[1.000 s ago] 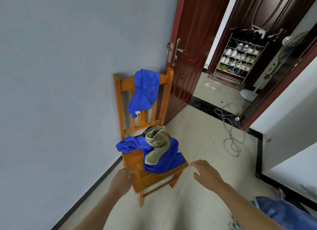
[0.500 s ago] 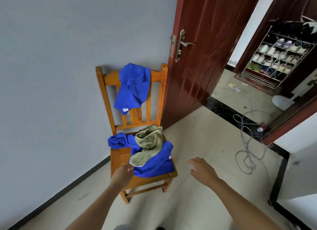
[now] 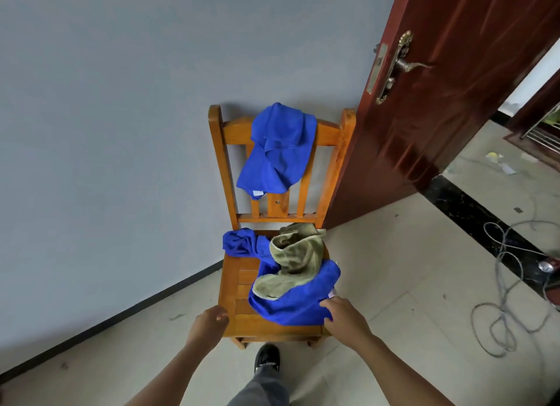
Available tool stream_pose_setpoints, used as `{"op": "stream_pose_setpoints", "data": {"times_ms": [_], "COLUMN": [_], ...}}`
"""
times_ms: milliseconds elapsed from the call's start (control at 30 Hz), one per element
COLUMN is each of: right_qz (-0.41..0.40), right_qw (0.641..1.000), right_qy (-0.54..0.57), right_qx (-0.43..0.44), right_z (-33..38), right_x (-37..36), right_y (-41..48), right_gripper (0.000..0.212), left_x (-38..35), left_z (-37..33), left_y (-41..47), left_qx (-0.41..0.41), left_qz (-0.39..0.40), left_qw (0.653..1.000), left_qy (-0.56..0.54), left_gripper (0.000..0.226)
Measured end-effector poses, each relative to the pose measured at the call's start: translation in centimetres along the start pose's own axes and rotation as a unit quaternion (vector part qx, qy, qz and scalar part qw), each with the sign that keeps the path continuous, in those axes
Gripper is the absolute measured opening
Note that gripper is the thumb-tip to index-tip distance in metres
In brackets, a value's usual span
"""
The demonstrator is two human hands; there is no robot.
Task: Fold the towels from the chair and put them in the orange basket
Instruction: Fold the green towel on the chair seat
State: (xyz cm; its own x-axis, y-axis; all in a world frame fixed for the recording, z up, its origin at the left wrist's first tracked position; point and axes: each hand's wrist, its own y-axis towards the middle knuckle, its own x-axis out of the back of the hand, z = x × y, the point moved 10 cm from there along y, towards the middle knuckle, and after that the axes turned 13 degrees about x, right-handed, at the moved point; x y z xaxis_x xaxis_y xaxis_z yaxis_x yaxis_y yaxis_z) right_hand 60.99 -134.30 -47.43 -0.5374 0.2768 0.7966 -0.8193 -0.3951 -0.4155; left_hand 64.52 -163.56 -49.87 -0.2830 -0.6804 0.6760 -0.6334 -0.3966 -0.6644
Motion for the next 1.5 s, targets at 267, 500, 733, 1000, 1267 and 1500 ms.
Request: {"op": "stream_pose_setpoints", "data": {"times_ms": [267, 500, 733, 1000, 1267, 1500], "right_qz": [0.007, 0.062, 0.092, 0.088, -0.105, -0.072], "right_qw": [0.998, 0.996, 0.995, 0.995, 0.953, 0.953], "right_qy": [0.029, 0.041, 0.017, -0.034, 0.176, 0.204], "right_qx": [-0.061, -0.043, -0.025, -0.015, -0.222, -0.214], "right_z": [-4.3, -4.9, -7.8, -11.3, -16.6, -15.1], "right_x": [2.0, -0.6, -4.1, -5.5, -6.4, -4.9], "right_y": [6.6, 12.8, 19.1, 25.0, 26.5, 24.1], "right_gripper": [0.040, 0.041, 0.044, 0.067, 0.049, 0.036], "left_x": [-2.4, -3.9, -9.0, -15.9, -19.2, -16.6], "left_z": [-6.7, -10.3, -11.2, -13.9, -11.5, -10.7], "left_y": [5.2, 9.5, 13.9, 18.1, 19.0, 16.0], "left_qx": [0.011, 0.005, 0.000, -0.034, -0.015, 0.023], "left_qz": [0.065, 0.087, 0.083, 0.047, 0.102, 0.105], "left_qw": [0.998, 0.996, 0.996, 0.994, 0.992, 0.993], "left_qy": [-0.014, -0.011, 0.014, 0.088, 0.077, 0.059], "left_gripper": [0.030, 0.031, 0.039, 0.055, 0.033, 0.036]}}
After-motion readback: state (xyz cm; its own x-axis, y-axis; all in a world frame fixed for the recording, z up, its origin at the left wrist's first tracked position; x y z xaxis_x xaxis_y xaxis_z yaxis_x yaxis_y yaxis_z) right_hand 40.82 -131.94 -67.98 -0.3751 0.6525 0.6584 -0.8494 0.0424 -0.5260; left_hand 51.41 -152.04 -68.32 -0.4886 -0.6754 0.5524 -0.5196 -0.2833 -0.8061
